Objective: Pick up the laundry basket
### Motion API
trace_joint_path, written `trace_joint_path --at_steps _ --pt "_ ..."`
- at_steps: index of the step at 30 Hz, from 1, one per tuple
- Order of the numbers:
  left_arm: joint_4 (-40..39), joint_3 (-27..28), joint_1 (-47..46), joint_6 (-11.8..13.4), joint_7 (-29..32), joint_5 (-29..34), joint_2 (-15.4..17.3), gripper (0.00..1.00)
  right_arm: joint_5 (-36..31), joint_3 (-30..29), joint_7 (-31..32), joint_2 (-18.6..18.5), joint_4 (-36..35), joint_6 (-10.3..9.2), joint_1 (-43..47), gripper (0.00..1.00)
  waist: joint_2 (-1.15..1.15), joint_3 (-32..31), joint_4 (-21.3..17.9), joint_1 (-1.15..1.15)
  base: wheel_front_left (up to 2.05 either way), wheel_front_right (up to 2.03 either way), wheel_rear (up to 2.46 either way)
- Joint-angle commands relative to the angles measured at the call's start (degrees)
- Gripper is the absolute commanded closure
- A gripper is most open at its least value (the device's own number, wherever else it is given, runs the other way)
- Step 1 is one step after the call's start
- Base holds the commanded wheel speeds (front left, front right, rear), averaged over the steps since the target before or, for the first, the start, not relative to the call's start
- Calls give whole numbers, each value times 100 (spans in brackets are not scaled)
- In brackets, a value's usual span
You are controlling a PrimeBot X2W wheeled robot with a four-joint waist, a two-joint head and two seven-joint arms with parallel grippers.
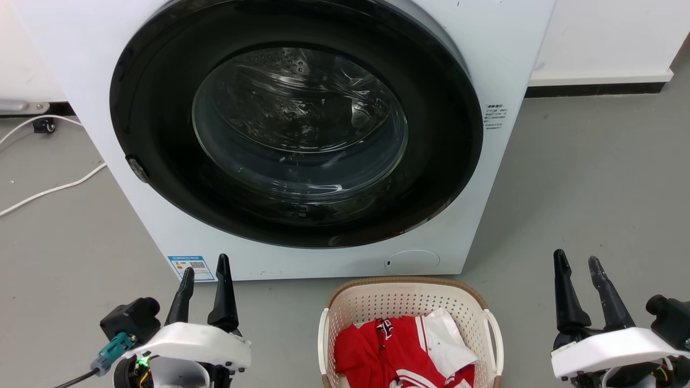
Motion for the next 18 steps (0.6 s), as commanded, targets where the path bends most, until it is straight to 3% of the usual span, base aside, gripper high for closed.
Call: trace_joint_path --at_steps 1,18 --pt "-77 -29 20 35 -55 127 34 0 -124 8 -41 -22 -88 1 10 0 0 0 1 0 0 0 0" --pt "-108 -132 105 14 -301 1052 2 0 -1043 20 -287 -23 -99 1 128 0 0 -9 2 0 0 0 0"
